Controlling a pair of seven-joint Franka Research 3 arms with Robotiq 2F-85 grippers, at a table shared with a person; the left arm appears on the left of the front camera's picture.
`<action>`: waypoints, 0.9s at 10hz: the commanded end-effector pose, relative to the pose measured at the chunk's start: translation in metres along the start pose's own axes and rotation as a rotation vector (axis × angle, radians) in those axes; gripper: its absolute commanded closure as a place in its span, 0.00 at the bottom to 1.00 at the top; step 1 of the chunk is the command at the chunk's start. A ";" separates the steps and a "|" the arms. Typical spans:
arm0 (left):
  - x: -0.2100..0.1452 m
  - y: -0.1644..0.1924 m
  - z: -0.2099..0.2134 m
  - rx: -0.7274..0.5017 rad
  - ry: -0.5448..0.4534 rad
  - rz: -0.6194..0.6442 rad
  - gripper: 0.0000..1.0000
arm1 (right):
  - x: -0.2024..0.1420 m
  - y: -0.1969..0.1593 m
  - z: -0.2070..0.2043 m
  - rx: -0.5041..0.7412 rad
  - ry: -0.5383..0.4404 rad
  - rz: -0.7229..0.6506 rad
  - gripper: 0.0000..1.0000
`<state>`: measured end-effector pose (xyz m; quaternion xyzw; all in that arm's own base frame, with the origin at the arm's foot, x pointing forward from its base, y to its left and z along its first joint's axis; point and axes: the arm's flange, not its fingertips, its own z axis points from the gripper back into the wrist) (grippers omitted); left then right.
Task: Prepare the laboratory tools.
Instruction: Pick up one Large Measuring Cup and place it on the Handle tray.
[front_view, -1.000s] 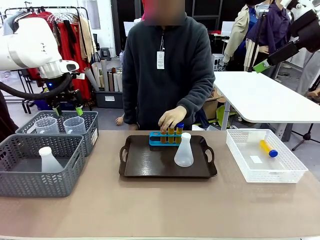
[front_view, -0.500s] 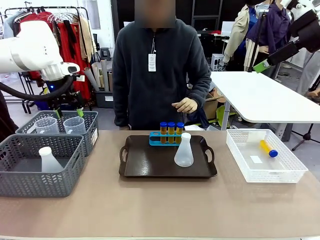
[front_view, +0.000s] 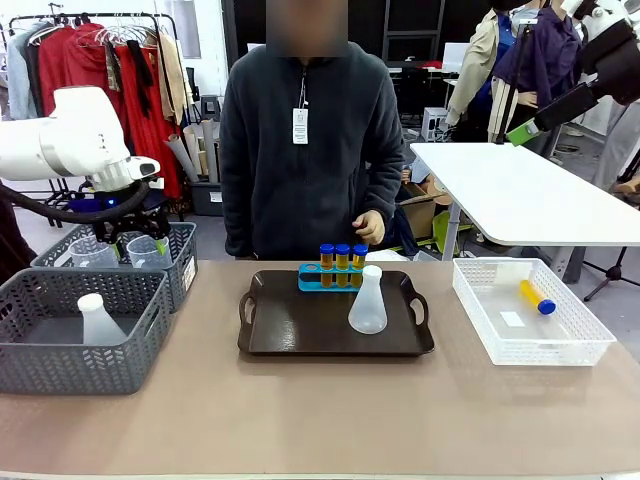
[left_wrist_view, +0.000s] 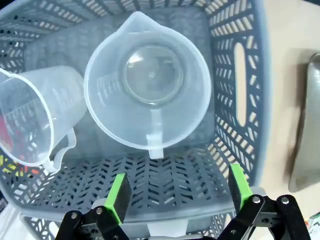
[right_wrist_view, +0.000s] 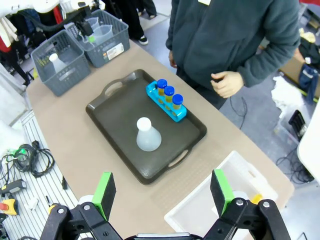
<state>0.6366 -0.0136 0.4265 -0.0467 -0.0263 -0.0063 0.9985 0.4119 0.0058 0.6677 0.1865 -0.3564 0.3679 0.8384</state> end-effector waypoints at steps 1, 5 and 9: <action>0.007 0.002 -0.001 0.017 0.000 0.049 0.00 | 0.002 0.000 0.000 0.020 -0.025 0.002 0.00; 0.021 0.011 -0.026 0.055 0.005 0.085 0.00 | 0.002 0.000 0.000 0.020 -0.025 0.002 0.00; 0.027 0.013 -0.035 0.083 0.017 0.068 0.47 | 0.002 0.000 0.000 0.020 -0.025 0.002 0.00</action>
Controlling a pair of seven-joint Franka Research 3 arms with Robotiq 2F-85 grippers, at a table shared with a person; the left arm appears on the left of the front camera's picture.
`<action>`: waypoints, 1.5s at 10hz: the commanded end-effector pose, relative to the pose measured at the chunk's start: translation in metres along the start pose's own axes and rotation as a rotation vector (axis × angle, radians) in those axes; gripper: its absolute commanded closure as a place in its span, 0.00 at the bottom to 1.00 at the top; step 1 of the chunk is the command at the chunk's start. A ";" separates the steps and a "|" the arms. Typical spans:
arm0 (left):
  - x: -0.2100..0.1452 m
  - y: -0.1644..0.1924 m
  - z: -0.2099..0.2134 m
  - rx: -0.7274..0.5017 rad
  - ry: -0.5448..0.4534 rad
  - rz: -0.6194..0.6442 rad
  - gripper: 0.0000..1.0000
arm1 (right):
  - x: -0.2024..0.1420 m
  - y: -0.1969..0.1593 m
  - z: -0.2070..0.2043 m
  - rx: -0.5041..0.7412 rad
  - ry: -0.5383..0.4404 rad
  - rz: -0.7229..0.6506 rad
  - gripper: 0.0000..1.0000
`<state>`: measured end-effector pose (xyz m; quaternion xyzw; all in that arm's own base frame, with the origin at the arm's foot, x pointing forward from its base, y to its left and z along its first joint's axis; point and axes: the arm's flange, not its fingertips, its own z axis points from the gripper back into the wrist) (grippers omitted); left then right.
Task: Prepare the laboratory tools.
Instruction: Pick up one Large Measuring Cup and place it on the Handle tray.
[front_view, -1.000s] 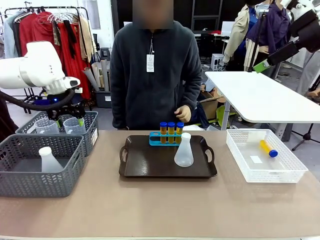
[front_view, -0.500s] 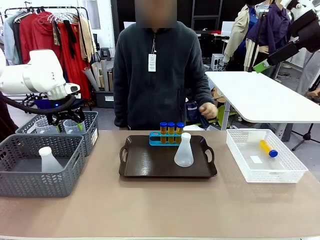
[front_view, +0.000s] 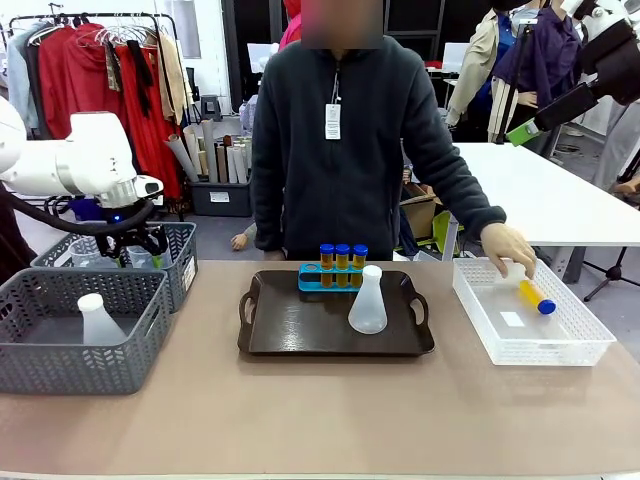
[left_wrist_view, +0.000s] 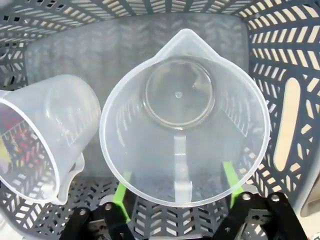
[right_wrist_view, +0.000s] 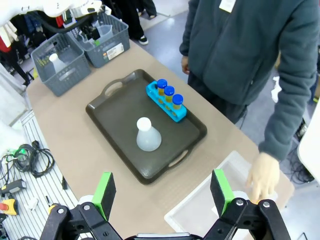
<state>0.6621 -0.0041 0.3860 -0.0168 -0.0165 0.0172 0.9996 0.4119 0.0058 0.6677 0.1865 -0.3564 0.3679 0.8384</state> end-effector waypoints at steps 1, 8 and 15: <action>0.003 -0.001 0.006 0.024 -0.004 0.019 0.67 | 0.002 0.000 0.000 0.020 -0.026 0.002 0.00; -0.014 -0.004 0.034 -0.005 -0.011 -0.017 1.00 | 0.002 0.000 0.000 0.020 -0.026 0.002 0.00; -0.055 -0.030 0.189 0.032 -0.111 -0.247 1.00 | 0.002 0.000 0.000 0.020 -0.026 0.002 0.00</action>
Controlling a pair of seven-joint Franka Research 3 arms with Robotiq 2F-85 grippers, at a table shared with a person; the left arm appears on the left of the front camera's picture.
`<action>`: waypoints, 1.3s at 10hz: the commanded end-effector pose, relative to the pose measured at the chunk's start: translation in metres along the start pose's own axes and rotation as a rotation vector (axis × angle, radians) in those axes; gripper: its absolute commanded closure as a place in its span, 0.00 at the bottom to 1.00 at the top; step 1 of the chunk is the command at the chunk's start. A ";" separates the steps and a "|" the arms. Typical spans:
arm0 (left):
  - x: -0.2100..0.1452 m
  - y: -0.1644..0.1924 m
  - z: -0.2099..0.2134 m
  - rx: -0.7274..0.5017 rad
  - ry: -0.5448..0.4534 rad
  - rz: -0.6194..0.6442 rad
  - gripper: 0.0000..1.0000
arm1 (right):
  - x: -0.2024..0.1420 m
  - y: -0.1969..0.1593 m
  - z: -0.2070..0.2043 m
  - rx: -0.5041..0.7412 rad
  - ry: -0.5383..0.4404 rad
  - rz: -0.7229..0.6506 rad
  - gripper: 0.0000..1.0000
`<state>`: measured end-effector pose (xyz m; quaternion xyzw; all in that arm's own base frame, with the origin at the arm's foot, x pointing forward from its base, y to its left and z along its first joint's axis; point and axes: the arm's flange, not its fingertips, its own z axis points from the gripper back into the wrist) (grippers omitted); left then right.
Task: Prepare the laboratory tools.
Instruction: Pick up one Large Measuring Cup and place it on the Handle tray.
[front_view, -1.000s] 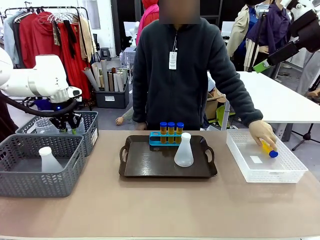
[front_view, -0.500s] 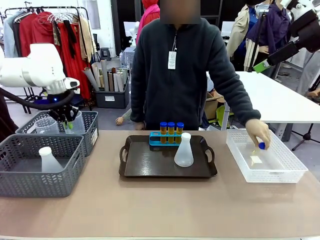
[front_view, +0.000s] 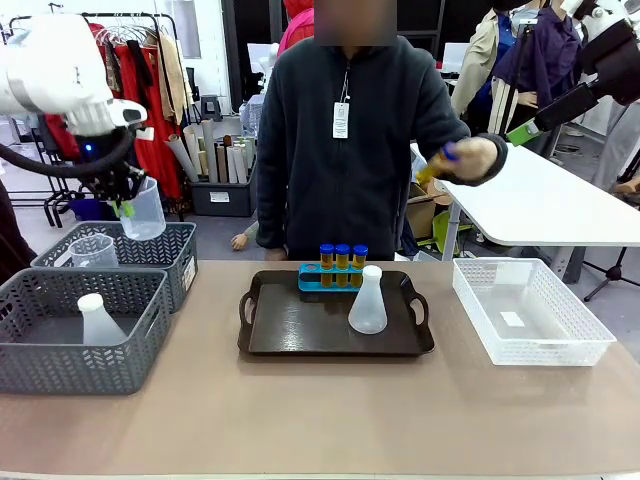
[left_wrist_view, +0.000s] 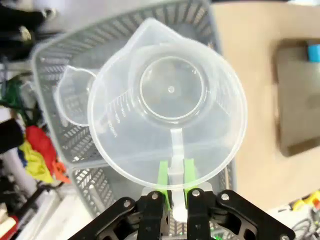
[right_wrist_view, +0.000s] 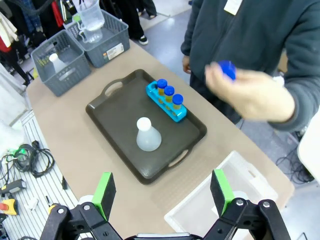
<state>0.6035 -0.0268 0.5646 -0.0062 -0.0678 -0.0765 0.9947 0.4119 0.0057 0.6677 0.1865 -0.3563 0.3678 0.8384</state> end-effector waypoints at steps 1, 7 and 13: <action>-0.003 -0.010 0.027 -0.005 0.006 -0.112 1.00 | 0.002 0.000 0.000 0.020 -0.026 0.003 0.00; -0.022 -0.030 0.101 -0.022 -0.016 -0.319 1.00 | 0.002 0.000 0.000 0.020 -0.026 0.003 0.00; -0.019 -0.031 0.090 -0.009 -0.010 -0.267 1.00 | 0.002 0.000 0.000 0.020 -0.026 0.003 0.00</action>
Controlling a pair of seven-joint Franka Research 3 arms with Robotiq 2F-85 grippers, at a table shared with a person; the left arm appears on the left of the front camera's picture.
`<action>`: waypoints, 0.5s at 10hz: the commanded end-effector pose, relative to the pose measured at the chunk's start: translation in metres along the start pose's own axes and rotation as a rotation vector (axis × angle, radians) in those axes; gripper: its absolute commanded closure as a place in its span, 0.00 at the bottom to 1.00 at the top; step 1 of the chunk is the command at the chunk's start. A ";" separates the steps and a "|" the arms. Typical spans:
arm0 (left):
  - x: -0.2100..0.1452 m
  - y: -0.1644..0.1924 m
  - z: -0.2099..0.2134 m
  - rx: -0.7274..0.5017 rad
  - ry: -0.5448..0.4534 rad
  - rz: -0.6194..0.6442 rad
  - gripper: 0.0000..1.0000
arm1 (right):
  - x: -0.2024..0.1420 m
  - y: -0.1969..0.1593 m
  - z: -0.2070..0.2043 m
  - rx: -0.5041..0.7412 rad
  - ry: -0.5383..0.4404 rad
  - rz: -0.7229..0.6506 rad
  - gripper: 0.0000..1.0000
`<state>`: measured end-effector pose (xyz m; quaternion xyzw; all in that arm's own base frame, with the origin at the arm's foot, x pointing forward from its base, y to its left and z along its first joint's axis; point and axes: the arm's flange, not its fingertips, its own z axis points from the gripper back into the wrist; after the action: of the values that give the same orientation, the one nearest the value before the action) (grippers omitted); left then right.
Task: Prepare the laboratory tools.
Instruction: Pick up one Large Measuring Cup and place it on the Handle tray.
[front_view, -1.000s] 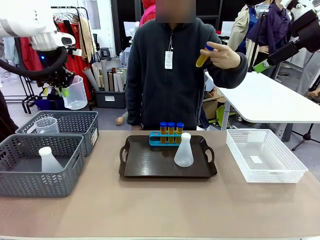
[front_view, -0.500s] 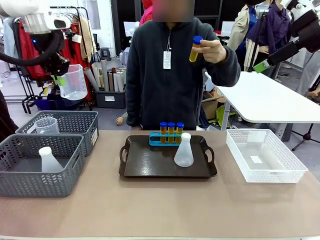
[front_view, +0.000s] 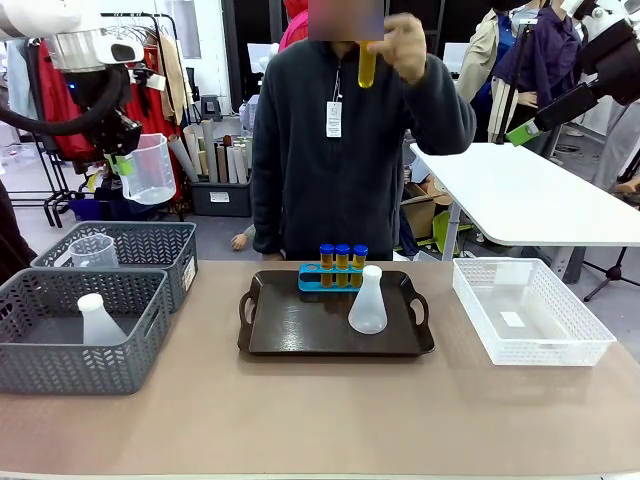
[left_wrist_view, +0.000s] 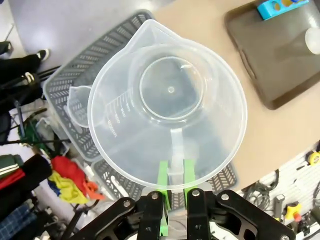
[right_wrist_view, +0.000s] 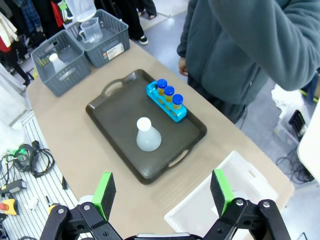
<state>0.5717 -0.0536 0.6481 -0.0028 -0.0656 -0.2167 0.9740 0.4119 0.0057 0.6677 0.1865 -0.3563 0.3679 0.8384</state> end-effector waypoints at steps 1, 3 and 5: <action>-0.001 0.000 0.002 0.001 -0.003 -0.002 1.00 | 0.002 0.000 0.000 0.020 -0.026 0.003 0.00; -0.005 -0.020 0.051 0.063 0.053 -0.055 1.00 | 0.002 0.000 0.000 0.020 -0.026 0.003 0.00; -0.011 -0.046 0.096 0.138 0.024 -0.137 1.00 | 0.002 0.000 0.000 0.020 -0.026 0.003 0.00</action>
<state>0.5318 -0.0814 0.7192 0.0448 -0.0586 -0.2529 0.9647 0.4119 0.0057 0.6677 0.1865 -0.3563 0.3678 0.8385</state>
